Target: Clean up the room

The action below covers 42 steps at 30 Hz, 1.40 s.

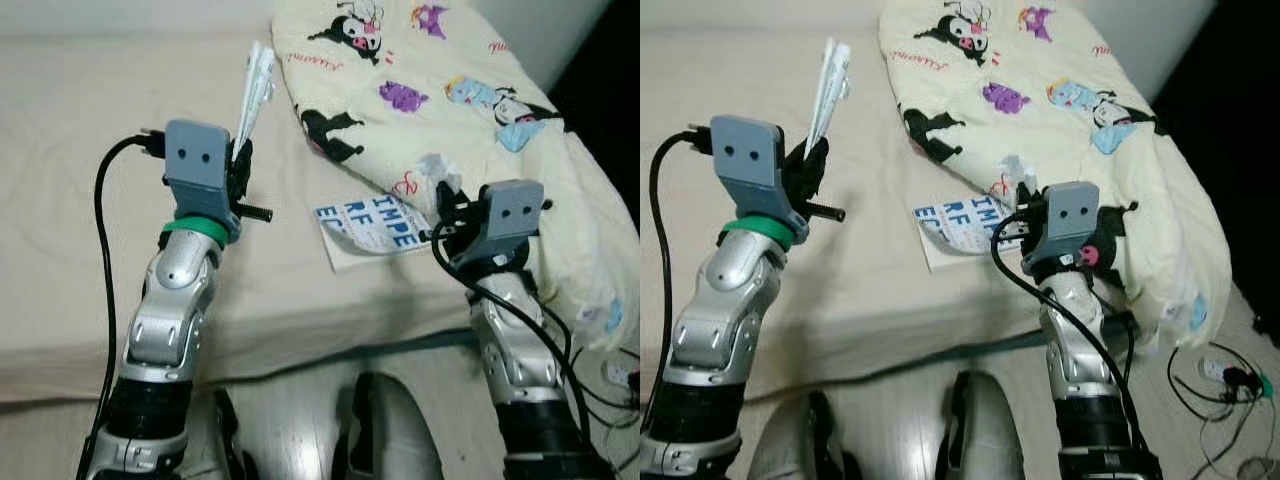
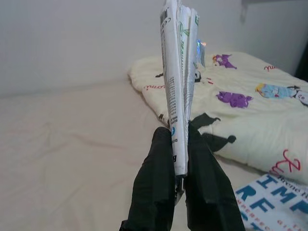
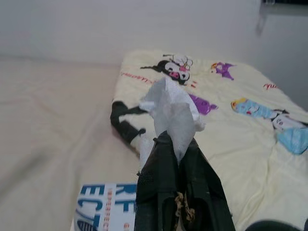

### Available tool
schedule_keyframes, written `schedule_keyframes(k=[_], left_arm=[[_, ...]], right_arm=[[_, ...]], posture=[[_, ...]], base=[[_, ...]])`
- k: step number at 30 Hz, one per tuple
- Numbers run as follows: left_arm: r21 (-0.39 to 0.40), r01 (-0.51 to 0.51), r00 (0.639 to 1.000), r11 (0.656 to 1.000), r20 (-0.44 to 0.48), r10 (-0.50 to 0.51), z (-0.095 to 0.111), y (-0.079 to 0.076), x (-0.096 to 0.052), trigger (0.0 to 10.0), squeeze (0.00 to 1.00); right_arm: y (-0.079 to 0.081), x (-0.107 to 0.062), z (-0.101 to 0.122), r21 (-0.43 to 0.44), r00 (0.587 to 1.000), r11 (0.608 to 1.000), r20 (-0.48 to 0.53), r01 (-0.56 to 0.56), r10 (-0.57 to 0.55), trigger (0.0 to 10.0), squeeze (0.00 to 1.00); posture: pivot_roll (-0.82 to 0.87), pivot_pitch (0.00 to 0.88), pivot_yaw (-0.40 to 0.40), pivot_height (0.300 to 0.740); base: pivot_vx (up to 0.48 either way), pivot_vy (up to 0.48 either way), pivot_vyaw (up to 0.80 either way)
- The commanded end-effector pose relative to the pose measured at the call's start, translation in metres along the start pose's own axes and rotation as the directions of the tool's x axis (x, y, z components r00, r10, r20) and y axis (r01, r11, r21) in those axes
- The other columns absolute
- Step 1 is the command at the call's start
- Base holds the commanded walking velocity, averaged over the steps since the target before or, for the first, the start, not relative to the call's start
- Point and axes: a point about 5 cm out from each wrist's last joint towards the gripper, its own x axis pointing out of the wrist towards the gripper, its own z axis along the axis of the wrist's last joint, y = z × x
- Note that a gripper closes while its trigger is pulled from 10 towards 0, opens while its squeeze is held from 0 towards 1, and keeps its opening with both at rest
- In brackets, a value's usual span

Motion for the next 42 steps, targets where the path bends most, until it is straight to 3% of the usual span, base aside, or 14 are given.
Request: schedule_keyframes(k=[1, 23, 42], left_arm=[[-0.012, 0.017, 1.0, 1.0, -0.007, -0.017, -0.001, -0.007, 0.004, 10.0, 0.0], [-0.037, 0.049, 0.999, 0.998, -0.015, -0.05, 0.0, -0.022, 0.01, 10.0, 0.0], [-0.065, 0.106, 0.991, 0.992, -0.078, -0.111, -0.017, -0.027, 0.0, 10.0, 0.0]], right_arm=[[-0.005, -0.005, -0.007, 0.002, 0.999, 1.0, -0.022, 0.027, -0.027, 10.0, 0.0], [-0.008, -0.008, -0.015, -0.001, 0.997, 0.999, -0.058, 0.047, -0.047, 10.0, 0.0], [0.002, -0.007, -0.017, 0.03, 0.998, 0.999, -0.054, 0.032, -0.03, 10.0, 0.0]], posture=[[-0.07, 0.062, -0.004, 0.659], [-0.08, 0.069, 0.001, 0.737], [-0.07, 0.061, 0.011, 0.737]], base=[[0.0, 0.0, 0.0], [0.0, 0.0, 0.0], [0.0, 0.0, 0.0]])
